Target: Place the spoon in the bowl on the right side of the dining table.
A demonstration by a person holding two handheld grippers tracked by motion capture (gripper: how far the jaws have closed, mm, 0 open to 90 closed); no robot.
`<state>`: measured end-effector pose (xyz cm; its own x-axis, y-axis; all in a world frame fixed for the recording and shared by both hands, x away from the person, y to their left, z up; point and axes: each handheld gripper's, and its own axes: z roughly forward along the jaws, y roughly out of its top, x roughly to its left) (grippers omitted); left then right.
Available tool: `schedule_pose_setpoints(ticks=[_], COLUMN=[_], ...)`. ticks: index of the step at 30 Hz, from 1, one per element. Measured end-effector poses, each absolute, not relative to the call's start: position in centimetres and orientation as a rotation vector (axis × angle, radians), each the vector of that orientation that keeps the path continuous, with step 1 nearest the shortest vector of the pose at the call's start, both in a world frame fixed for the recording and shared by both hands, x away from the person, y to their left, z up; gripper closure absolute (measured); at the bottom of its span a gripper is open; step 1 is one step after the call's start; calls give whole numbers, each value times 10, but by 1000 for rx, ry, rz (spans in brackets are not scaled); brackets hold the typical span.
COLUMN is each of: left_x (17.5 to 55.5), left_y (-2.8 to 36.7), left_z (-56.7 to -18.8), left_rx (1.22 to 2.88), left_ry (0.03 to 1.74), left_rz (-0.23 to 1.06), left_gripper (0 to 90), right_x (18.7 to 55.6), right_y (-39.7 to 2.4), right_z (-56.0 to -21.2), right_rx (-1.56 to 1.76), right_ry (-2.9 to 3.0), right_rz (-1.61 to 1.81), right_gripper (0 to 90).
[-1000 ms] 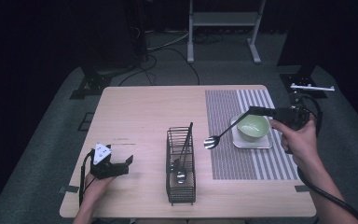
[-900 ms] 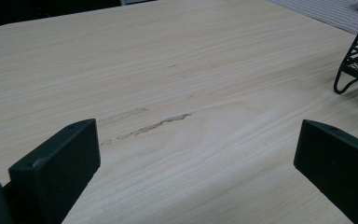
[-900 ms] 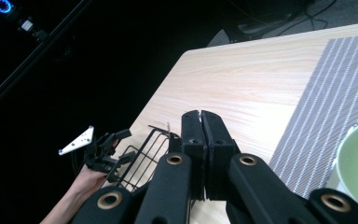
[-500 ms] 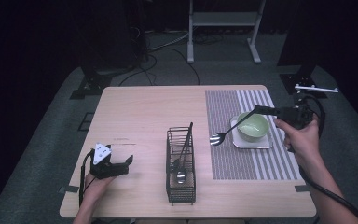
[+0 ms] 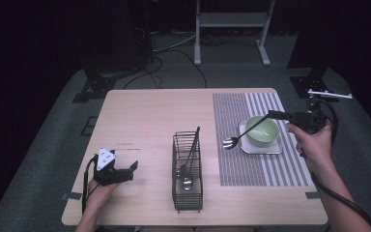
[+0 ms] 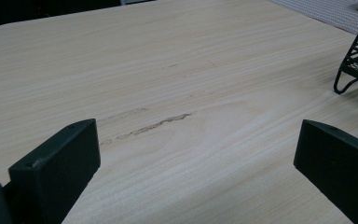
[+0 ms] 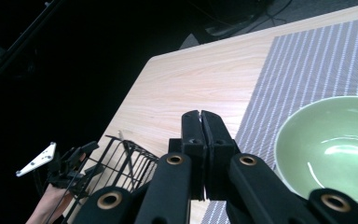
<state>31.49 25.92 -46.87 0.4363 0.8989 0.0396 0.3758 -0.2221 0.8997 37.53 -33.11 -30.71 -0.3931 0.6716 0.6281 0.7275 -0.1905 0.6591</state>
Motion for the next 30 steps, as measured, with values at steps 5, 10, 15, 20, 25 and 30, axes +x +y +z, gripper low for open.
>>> schedule_pose_setpoints(ticks=[5, 10, 15, 20, 25, 30], left_x=[315, 315, 315, 315, 315, 315], left_y=[259, 259, 259, 259, 259, 259], left_z=[-469, -469, -469, -469, -469, -469], left_rx=[1796, 1799, 1799, 1800, 1799, 1799], left_ry=[1091, 1089, 1089, 1089, 1089, 1088], left_rz=[736, 737, 738, 737, 737, 737], left_gripper=[0, 0, 0, 0, 0, 0], right_x=[378, 380, 383, 386, 388, 389], right_y=[-337, -341, -345, -350, -355, -360], right_z=[-312, -316, -319, -322, -324, -325], right_rx=[-1739, -1771, -1801, -1833, -1864, -1894], right_ry=[-1954, -1946, -1938, -1926, -1914, -1901], right_rz=[-1667, -1662, -1655, -1658, -1656, -1655], right_gripper=[887, 886, 886, 886, 886, 886])
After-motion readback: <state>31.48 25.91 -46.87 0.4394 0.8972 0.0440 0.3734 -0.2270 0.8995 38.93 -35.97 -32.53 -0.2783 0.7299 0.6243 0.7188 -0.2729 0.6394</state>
